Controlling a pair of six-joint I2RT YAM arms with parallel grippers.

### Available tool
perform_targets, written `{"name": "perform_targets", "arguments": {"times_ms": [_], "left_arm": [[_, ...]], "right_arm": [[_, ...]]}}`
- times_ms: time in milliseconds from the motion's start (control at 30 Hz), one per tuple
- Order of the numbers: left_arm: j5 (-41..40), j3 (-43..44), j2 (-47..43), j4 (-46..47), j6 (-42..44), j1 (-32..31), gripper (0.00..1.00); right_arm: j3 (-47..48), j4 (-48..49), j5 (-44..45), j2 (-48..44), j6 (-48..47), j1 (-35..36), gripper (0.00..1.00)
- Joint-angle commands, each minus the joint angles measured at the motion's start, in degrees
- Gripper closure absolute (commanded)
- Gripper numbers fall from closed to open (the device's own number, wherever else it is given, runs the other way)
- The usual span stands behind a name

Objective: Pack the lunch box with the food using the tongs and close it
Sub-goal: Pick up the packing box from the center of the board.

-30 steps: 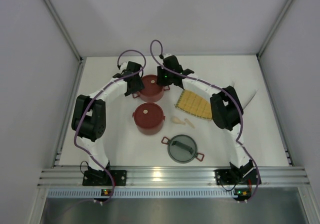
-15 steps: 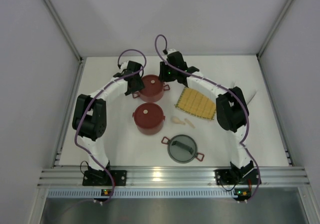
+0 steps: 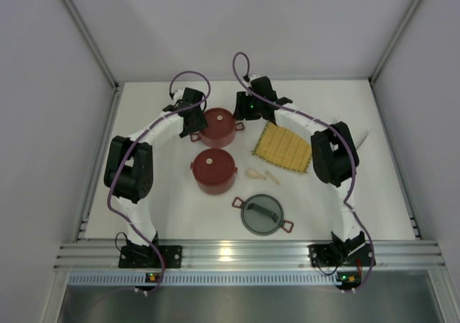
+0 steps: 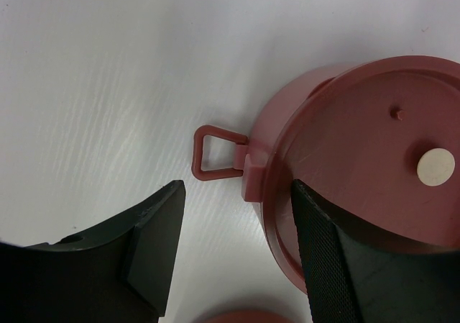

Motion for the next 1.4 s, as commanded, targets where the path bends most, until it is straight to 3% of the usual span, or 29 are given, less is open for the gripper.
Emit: {"name": "perform_targets", "arguments": {"times_ms": [0, 200, 967, 1167, 1267, 1367], "left_arm": [[-0.88, 1.61, 1.27, -1.08, 1.1, -0.07, 0.34], [-0.79, 1.79, 1.18, -1.17, 1.19, -0.07, 0.34], [0.0, 2.93, 2.41, -2.05, 1.89, -0.07, 0.35], [0.0, 3.72, 3.12, -2.66, 1.89, -0.07, 0.35], [0.09, 3.72, 3.38, -2.84, 1.89, -0.07, 0.35], [0.09, 3.72, 3.56, -2.84, 1.98, -0.07, 0.35]], "right_arm": [[-2.06, 8.6, -5.71, -0.16, 1.52, -0.73, 0.54], [-2.07, 9.84, -10.12, 1.15, 3.98, -1.96, 0.51], [-5.41, 22.85, -27.43, 7.92, 16.73, -6.45, 0.53], [-6.02, 23.64, -27.61, 8.36, 17.69, -6.89, 0.7], [-6.37, 23.91, -27.52, 8.36, 17.7, -7.06, 0.84], [-6.37, 24.17, -27.61, 8.62, 17.87, -7.15, 0.89]]}}
